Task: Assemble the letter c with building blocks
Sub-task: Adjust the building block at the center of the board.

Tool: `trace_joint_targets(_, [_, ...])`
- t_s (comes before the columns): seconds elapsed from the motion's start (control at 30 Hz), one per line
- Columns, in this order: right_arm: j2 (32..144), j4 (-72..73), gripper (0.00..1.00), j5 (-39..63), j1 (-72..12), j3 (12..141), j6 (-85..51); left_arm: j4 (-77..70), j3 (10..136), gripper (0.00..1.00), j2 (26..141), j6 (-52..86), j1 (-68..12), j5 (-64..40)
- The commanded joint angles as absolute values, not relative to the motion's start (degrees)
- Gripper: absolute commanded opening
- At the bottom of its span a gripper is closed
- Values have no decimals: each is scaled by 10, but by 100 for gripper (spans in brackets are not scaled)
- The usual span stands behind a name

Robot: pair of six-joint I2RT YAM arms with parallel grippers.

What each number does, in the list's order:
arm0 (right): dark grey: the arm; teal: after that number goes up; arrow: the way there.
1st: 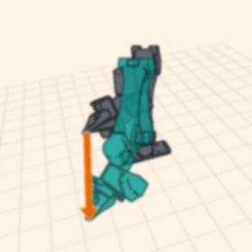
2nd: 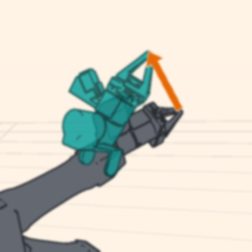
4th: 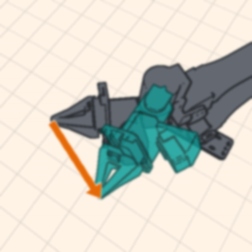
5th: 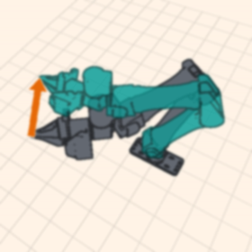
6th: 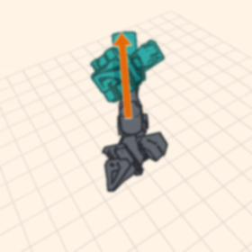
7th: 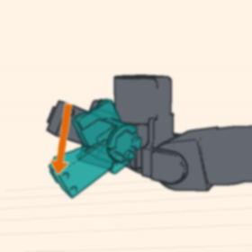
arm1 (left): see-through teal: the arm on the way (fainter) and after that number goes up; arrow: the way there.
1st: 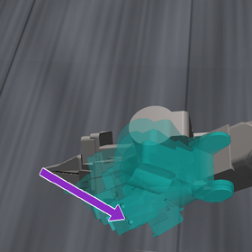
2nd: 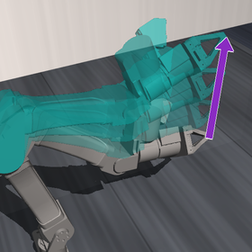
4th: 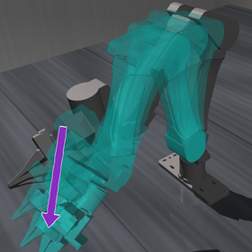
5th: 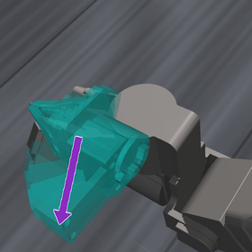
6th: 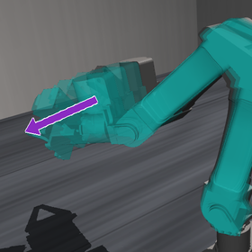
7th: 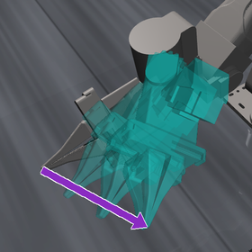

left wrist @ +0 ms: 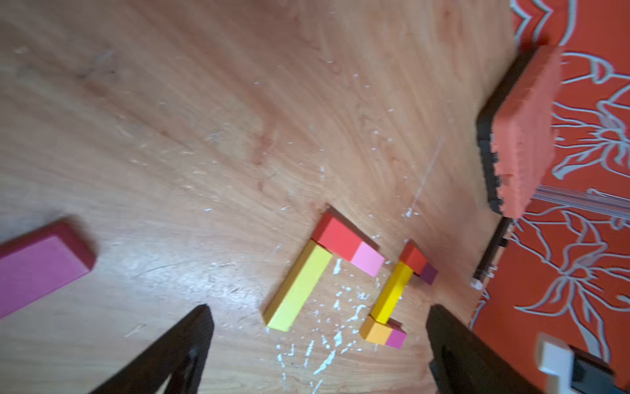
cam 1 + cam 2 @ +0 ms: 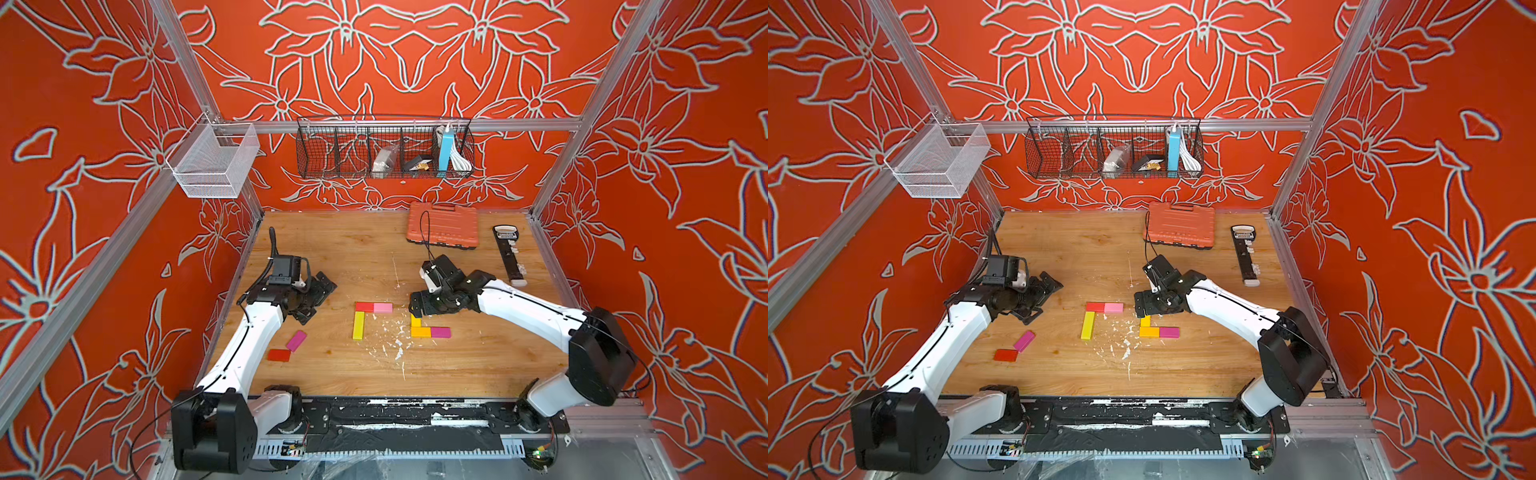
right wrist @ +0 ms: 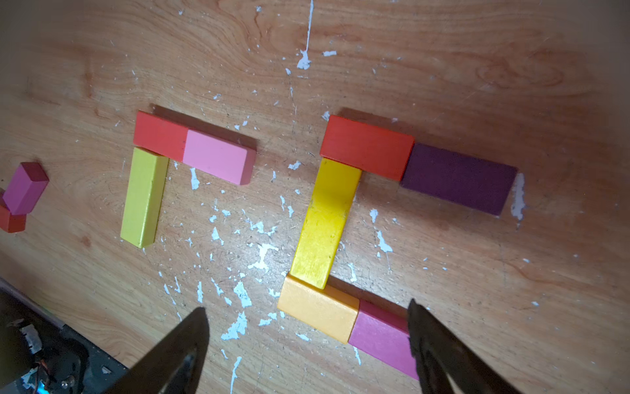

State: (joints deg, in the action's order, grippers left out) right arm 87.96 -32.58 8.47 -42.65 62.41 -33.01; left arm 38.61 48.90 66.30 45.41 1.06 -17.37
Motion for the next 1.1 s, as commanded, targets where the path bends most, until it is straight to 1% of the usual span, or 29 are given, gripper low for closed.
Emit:
trace_joint_targets(0.0, [873,-335,93,65,-425,631,-306,457,489,98,670,417,18,-125])
trace_joint_targets(0.23, [894,-315,93,84,-425,641,-282,484,434,98,659,433,31,-56])
trace_joint_targets(0.57, [889,-278,93,123,-425,620,-288,471,436,98,690,413,140,-2])
trace_joint_targets(0.9, [848,-285,93,114,-424,598,-287,420,420,98,765,404,187,-5])
trace_joint_targets(1.07, [844,-282,93,118,-425,594,-295,408,404,98,778,402,197,-42])
